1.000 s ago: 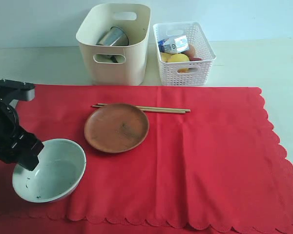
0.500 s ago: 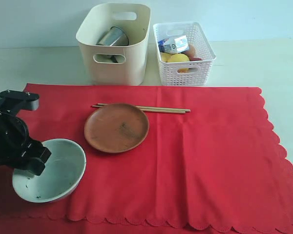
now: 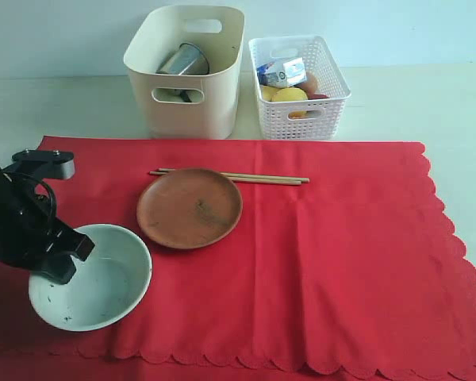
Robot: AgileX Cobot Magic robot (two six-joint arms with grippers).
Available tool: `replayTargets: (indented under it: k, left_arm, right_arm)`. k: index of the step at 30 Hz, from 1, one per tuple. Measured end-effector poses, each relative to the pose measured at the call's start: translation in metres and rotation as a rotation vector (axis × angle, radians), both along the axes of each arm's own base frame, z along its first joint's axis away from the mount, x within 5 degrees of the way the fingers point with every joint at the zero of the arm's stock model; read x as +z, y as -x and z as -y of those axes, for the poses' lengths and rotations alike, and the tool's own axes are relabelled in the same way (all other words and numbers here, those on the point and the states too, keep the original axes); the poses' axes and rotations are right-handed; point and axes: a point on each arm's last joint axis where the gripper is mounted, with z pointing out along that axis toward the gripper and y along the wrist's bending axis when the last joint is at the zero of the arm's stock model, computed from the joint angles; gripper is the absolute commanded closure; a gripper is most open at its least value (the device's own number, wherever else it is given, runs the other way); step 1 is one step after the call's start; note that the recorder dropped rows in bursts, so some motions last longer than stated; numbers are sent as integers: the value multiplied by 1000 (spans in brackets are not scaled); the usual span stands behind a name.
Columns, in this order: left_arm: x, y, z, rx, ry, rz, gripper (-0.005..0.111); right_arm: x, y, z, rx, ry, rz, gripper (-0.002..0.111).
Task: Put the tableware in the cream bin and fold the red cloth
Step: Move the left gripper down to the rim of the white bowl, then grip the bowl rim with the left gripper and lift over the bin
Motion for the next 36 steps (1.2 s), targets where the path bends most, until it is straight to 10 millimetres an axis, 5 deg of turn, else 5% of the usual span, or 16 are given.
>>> replayTargets:
  k: [6,16,24,29,36]
  left_arm:
    - [21,-6,1,-23,7,75,106]
    - [107,-24,5,-28,80,379,106]
    - [163,-58,10,29,137,704,106]
    - [175,-87,16,81,168,834,106]
    - [169,-140,28,118,190,889,106]
  right_arm:
    - [0,0,0,0,0,0,108]
    - [0,0,0,0,0,0,108]
    - [0,0,0,0,0,0,108]
    - [0,0,0,0,0,0,108]
    - [0,0,0,0,0,0,108]
